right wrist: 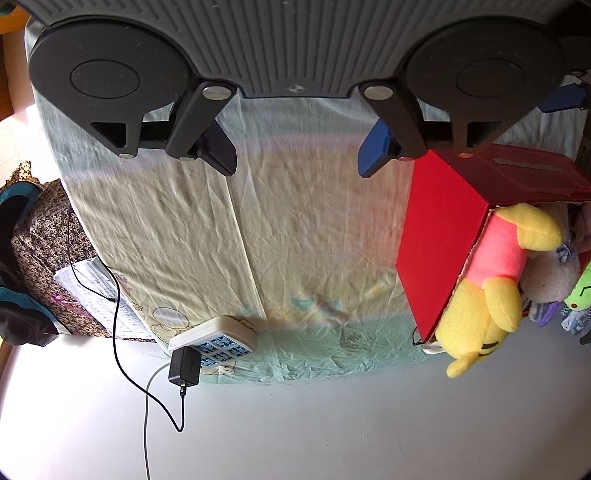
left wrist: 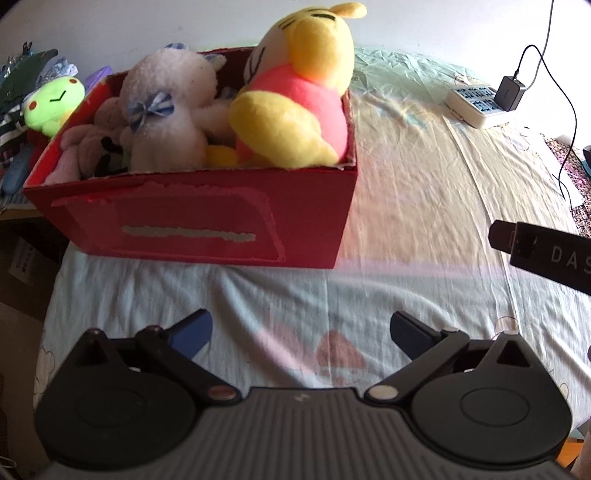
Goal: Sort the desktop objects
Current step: 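Open both grippers to release the rabbit and withdraw from the box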
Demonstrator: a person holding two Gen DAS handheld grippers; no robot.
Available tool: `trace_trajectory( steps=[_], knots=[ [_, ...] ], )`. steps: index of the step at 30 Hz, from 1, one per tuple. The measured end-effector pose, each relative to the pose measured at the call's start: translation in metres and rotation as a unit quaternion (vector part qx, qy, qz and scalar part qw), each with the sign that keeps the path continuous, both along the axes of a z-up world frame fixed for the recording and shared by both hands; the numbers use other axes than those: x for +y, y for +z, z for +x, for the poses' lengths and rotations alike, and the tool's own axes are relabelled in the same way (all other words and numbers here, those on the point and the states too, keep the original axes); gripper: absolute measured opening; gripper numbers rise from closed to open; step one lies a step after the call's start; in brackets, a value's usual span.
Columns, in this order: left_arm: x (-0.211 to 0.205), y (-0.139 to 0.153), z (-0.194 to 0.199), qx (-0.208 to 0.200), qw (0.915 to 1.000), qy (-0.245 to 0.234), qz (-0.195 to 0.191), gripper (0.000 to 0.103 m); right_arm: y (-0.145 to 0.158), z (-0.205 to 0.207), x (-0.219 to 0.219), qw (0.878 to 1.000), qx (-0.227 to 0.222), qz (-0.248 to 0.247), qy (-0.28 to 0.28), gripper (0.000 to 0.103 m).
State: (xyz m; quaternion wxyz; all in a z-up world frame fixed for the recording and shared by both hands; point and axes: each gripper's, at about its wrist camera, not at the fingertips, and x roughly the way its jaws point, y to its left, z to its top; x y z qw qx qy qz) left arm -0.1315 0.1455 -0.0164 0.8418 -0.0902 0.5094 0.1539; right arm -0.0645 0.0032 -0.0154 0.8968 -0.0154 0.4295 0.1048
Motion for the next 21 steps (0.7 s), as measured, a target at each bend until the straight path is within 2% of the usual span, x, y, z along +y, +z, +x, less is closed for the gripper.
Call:
trace_trajectory(
  steps=[7,11,15,21],
  knots=[
    [0.005,-0.006,-0.006,0.017,0.9997,0.017,0.012,0.102,-0.004,-0.002,0.004,1.000,0.006,-0.001,0.011,0.078],
    [0.006,-0.007,-0.015,0.019,0.9989,0.027,0.033,0.102,-0.007,-0.005,0.013,1.000,0.011,0.003,0.027,0.078],
    [0.017,-0.012,-0.021,0.033,0.9982,0.041,0.029,0.102,-0.013,-0.008,0.026,0.999,0.024,0.000,0.045,0.078],
    [0.037,-0.007,-0.022,0.025,0.9979,0.050,0.032,0.102,-0.011,-0.012,0.046,0.998,0.022,-0.007,0.053,0.078]
  ],
)
